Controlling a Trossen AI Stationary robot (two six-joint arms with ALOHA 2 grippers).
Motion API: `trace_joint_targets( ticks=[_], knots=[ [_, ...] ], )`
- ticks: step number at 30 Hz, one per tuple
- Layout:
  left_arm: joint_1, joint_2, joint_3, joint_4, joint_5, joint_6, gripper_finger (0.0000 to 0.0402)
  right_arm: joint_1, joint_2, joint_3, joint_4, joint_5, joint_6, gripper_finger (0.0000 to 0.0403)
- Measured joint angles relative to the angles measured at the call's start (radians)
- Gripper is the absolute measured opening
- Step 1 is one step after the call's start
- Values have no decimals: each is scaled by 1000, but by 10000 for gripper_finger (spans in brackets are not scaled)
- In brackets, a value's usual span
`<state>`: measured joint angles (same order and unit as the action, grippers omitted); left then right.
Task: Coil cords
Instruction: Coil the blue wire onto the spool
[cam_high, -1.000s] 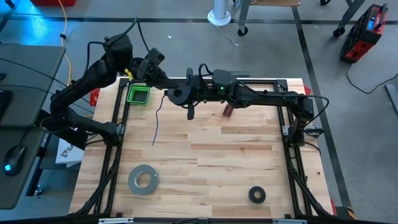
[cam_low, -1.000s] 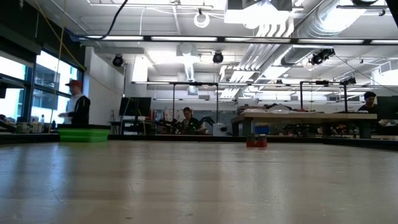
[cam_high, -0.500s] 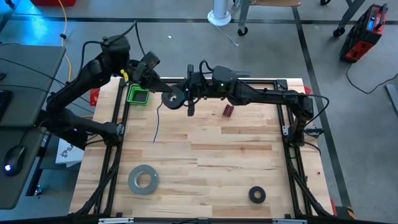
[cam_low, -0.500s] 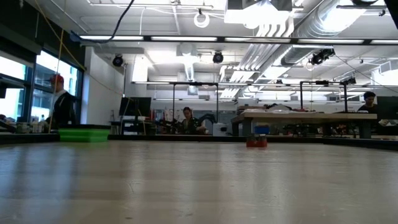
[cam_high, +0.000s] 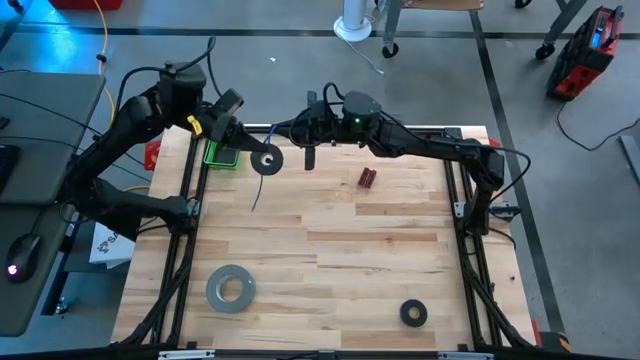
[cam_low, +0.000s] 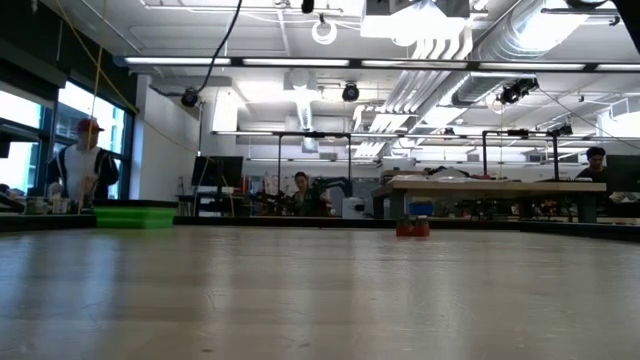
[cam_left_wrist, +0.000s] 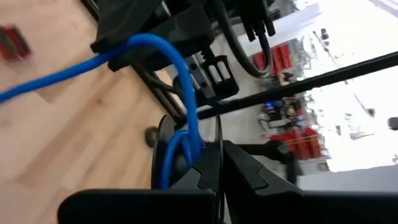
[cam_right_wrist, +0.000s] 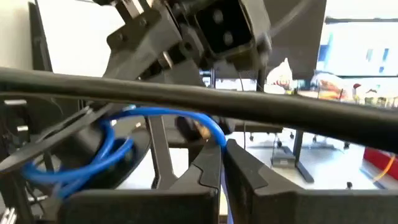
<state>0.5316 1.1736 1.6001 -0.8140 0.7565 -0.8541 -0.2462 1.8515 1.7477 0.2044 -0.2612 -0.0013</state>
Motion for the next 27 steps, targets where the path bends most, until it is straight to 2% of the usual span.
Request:
trace_joint_targets(
  ticks=[6,13,21,27],
  knots=[
    [33,-7,0,-93,-110,217,0,-28,-14,0,-82,-27,-7,0],
    [44,-20,0,-104,-386,518,0,-69,-51,0,-163,-45,2,0],
    [15,-39,1,77,-356,614,0,-71,-60,0,-195,-45,5,0],
    [11,-41,1,119,-423,688,0,-50,-60,0,-185,-49,54,0]
  ],
)
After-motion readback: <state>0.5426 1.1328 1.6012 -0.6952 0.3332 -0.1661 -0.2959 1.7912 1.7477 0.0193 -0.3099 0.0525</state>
